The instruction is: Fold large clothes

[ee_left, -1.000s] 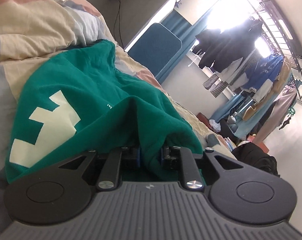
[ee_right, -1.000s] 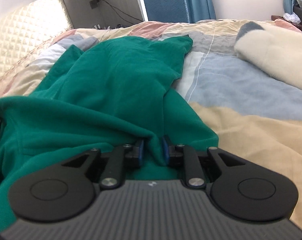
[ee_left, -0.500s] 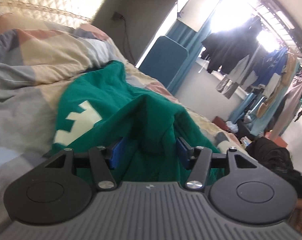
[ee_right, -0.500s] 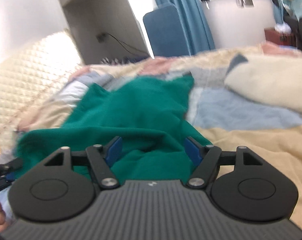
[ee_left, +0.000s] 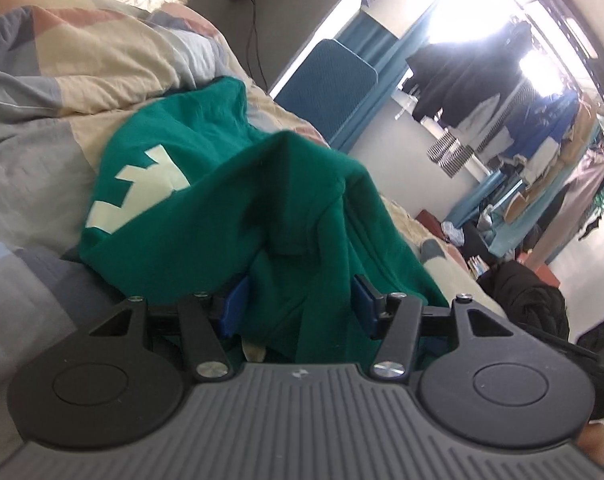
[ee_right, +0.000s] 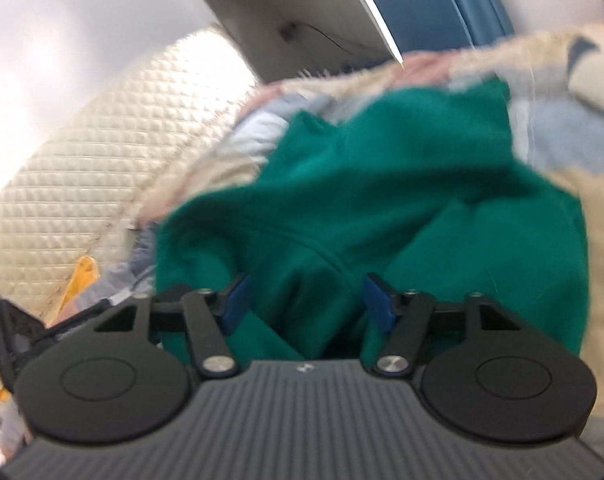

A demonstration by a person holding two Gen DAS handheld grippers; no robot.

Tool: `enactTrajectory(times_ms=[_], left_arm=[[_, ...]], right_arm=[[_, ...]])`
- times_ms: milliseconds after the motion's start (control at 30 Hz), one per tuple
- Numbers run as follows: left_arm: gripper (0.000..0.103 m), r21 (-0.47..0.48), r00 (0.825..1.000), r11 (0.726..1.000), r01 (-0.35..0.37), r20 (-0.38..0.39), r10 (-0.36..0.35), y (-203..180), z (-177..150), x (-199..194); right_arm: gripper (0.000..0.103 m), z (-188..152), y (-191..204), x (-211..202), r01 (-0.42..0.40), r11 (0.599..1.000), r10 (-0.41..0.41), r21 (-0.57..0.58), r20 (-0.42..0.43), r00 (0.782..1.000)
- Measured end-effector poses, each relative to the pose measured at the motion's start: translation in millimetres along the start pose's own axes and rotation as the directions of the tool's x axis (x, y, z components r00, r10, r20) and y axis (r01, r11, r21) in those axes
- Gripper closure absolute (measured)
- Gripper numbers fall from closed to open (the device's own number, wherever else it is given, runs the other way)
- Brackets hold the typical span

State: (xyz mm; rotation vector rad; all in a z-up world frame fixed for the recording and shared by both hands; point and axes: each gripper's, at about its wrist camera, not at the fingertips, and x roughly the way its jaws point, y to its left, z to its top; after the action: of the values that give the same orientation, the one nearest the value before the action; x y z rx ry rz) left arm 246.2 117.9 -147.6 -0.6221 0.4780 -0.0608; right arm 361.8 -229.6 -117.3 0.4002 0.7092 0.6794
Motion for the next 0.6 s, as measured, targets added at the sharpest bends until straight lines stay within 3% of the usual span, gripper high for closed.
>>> enactTrajectory(times_ms=[233,367,433,467,500,600], left_arm=[[0.066,0.08,0.999,0.996,-0.037,0.013,0.036,-6,-3,19],[0.077,0.083,0.999,0.996,-0.03,0.021,0.028,-7,0,21],[0.079,0.089,1.0,0.996,-0.02,0.025,0.018,-7,3,18],[0.079,0.094,0.999,0.995,-0.015,0.033,0.012,-8,4,14],[0.08,0.097,0.999,0.995,-0.007,0.045,0.002,-9,6,9],[0.081,0.106,0.996,0.994,0.028,0.083,-0.037,-16,11,-11]], right_arm=[[0.046,-5,-16,36,0.017,0.996,-0.009,0.091,-0.095,0.995],[0.046,-14,-6,50,0.056,0.998,-0.053,0.018,-0.152,0.987],[0.055,-18,4,51,0.085,0.994,-0.094,-0.066,-0.154,0.984],[0.072,-18,8,49,0.101,0.99,-0.114,-0.094,-0.146,0.983],[0.082,-18,9,47,0.117,0.986,-0.132,-0.116,-0.134,0.982],[0.093,-9,6,25,0.063,0.997,-0.066,-0.047,-0.052,0.996]])
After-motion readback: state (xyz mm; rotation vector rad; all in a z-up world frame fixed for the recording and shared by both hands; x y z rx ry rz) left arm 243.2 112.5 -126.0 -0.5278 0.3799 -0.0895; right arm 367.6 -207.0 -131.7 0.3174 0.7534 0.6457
